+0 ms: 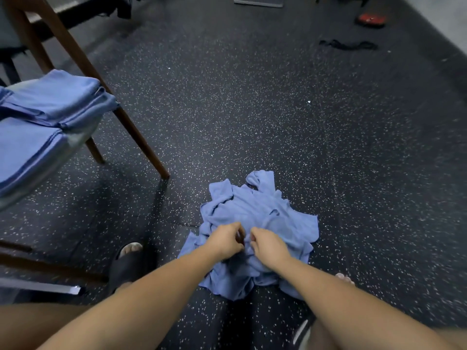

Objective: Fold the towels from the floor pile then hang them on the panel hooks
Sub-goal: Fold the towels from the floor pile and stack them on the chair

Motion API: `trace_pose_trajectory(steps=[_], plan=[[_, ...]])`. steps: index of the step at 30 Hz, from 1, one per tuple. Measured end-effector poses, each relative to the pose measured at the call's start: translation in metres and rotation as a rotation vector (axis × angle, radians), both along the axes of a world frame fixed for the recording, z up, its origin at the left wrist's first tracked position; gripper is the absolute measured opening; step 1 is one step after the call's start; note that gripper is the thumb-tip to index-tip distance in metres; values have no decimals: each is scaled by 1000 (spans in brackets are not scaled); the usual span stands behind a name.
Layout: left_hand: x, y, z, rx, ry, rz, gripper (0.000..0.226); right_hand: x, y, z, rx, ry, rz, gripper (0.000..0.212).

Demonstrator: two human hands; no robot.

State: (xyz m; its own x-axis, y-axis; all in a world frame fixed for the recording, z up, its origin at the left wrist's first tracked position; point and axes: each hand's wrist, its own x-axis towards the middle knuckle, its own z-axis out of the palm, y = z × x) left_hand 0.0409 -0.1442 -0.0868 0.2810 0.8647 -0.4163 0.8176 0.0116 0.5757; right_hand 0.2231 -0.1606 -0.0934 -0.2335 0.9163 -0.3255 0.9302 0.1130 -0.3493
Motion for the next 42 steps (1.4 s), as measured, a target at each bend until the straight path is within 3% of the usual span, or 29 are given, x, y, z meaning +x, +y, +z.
trace_pose_trajectory(steps=[5,12,20,26,30,33,42], plan=[[1,7,28,15,-68,-13,36,-3,35,54,1,226,-56,15],[1,37,123,263,-175,125,23,18,72,179,102,287,-41,8],[-7,51,263,353,-431,142,26,29,73,308,271,378,-24,9],[-14,41,351,276,-720,153,35,26,61,373,406,485,-27,9],[-17,36,379,-36,-955,259,24,18,52,400,482,564,17,7],[-22,35,376,-188,-990,284,18,11,42,405,475,587,95,12],[-29,50,369,51,-1137,459,27,4,26,391,549,433,309,14]])
